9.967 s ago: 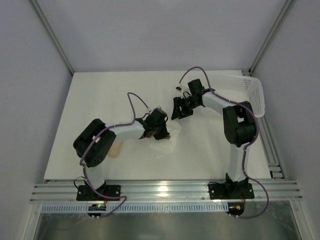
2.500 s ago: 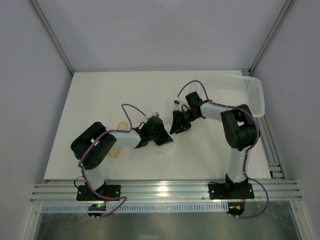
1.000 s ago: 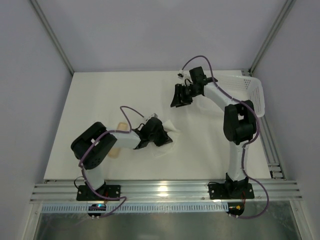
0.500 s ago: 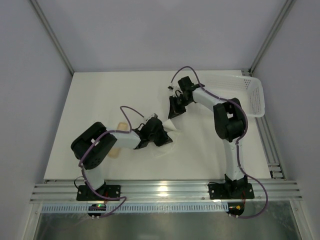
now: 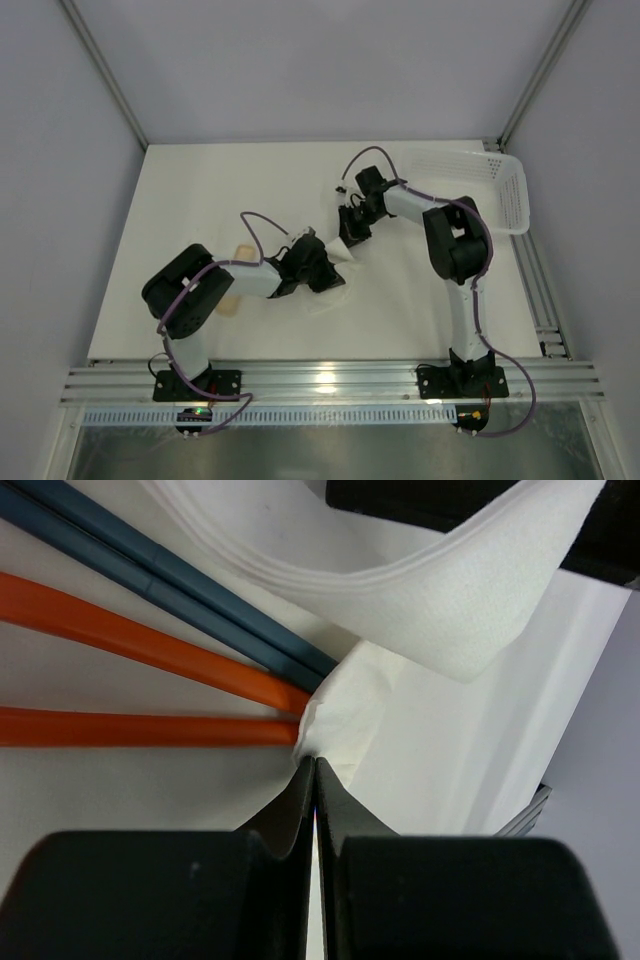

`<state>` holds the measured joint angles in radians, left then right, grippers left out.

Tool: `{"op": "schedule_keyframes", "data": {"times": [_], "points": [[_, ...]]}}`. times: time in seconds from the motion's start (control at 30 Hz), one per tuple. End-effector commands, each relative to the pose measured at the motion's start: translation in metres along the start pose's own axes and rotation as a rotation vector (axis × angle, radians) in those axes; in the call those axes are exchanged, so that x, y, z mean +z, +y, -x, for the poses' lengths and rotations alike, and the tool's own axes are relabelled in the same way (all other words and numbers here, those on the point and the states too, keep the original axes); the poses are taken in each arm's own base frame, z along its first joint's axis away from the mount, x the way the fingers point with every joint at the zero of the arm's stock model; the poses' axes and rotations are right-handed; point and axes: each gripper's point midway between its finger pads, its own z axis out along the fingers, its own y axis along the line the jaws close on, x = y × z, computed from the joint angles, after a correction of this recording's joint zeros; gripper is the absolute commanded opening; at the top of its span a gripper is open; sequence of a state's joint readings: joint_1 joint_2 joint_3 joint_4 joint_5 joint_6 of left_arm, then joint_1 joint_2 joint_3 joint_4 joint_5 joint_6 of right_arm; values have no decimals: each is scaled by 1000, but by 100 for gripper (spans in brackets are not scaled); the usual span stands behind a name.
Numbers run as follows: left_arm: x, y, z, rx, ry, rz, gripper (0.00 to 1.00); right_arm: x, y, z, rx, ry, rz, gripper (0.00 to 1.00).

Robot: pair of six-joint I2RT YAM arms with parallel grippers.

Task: Place the utensils on the paper napkin and roll it up
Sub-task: Roll the napkin at the center of the board.

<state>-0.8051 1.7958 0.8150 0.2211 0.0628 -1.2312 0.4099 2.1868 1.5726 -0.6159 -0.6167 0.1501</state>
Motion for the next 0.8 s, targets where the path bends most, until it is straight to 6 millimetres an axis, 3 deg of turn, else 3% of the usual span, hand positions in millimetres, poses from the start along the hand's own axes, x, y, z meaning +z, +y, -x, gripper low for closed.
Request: {"op": "schedule_keyframes", "data": {"times": [0.0, 0.3, 0.77], "points": [[-3, 12, 0, 12, -15, 65, 0, -16, 29, 6, -46, -52, 55, 4], [-4, 10, 1, 14, -17, 63, 0, -25, 44, -5, -62, -76, 72, 4], [-4, 10, 2, 16, -19, 66, 0, -21, 46, -16, -57, -60, 84, 4]]}}
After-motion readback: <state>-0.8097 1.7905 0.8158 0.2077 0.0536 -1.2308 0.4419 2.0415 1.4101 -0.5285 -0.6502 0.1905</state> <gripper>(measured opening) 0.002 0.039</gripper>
